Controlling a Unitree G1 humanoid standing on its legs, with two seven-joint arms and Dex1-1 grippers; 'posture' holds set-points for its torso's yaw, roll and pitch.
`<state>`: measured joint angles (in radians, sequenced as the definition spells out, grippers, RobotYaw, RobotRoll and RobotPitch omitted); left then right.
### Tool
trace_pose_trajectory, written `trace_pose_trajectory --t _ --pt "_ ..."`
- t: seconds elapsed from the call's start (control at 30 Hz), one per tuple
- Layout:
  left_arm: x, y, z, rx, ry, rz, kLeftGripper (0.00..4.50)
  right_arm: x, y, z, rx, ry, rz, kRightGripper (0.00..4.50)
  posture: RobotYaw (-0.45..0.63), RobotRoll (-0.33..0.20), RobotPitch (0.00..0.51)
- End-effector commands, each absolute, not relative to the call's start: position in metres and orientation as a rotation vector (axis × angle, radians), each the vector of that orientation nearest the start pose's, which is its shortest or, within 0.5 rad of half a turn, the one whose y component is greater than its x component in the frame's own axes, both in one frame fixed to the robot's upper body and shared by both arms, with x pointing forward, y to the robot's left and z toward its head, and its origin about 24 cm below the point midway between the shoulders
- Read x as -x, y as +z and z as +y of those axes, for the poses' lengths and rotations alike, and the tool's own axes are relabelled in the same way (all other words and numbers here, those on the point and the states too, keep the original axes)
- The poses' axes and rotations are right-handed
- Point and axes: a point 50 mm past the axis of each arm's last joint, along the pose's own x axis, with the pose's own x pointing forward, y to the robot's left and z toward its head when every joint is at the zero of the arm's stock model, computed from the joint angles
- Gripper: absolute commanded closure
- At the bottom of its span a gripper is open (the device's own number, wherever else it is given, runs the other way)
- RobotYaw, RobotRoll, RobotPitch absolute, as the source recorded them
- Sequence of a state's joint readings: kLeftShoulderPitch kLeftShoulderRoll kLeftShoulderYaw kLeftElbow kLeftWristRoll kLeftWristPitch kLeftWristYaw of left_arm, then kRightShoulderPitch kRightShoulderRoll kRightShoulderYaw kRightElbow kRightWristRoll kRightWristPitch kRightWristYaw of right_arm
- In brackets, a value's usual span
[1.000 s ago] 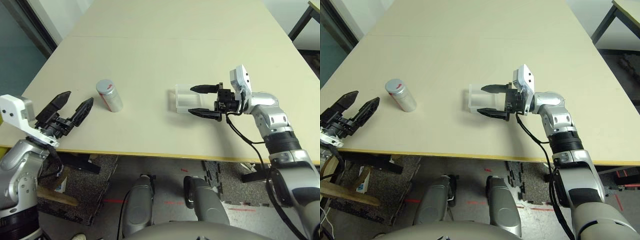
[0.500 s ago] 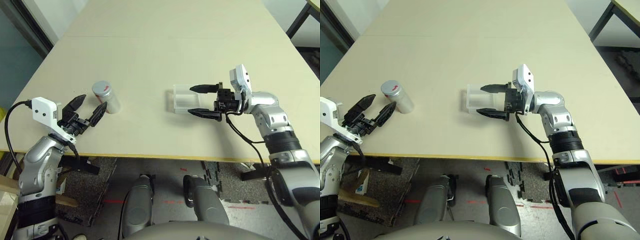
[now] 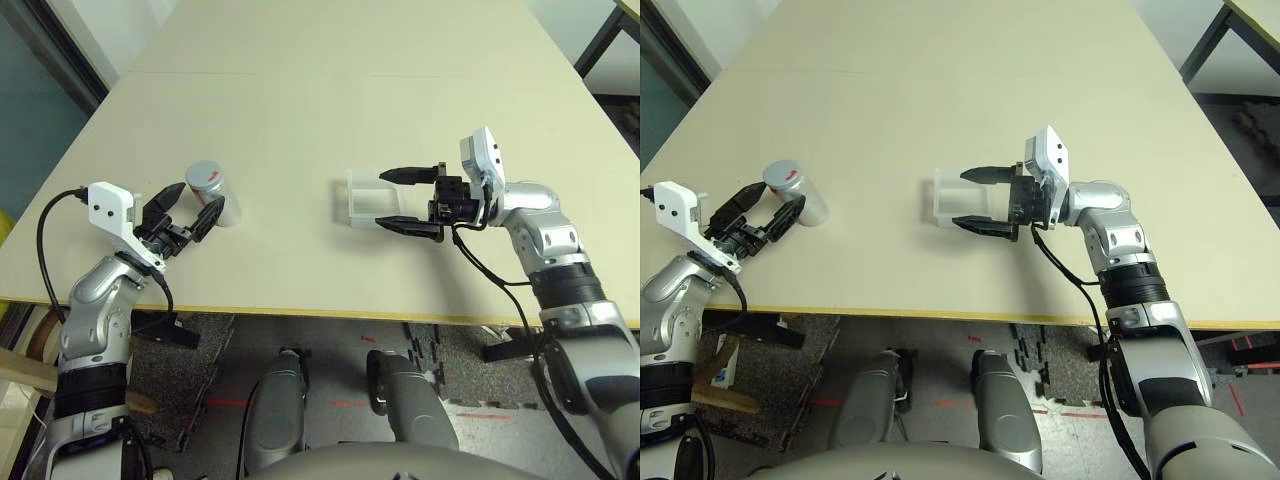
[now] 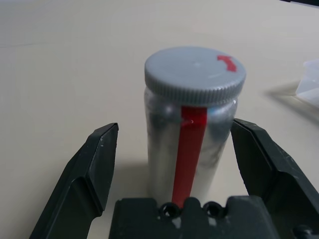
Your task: Pour the medicine from the bottle into the box.
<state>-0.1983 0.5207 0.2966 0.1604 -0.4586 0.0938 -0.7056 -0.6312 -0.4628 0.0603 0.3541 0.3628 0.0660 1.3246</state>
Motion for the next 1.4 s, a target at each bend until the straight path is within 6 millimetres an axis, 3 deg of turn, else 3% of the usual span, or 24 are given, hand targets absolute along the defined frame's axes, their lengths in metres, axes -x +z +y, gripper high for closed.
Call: trace_pose_trajectory --t 0.03,0.6,1.3,1.4 --pt "-0.281 0.106 0.271 -0.026 -0.444 -0.072 0.06 -0.318 0.151 -0.163 0.23 1.357 -0.1 0.0 -0.03 0.0 0.173" --pt "-0.305 0.104 0.265 -0.042 -0.44 -0.091 0.06 -0.313 0.152 -0.166 0.239 1.328 -0.104 0.0 -0.08 0.0 0.164" --pt "-0.316 0.099 0.263 -0.072 -0.411 -0.12 0.06 -0.313 0.152 -0.166 0.248 1.317 -0.106 0.0 -0.09 0.0 0.158" --pt "-0.317 0.099 0.264 -0.071 -0.406 -0.123 0.66 -0.313 0.152 -0.166 0.247 1.315 -0.108 0.0 -0.09 0.0 0.159"
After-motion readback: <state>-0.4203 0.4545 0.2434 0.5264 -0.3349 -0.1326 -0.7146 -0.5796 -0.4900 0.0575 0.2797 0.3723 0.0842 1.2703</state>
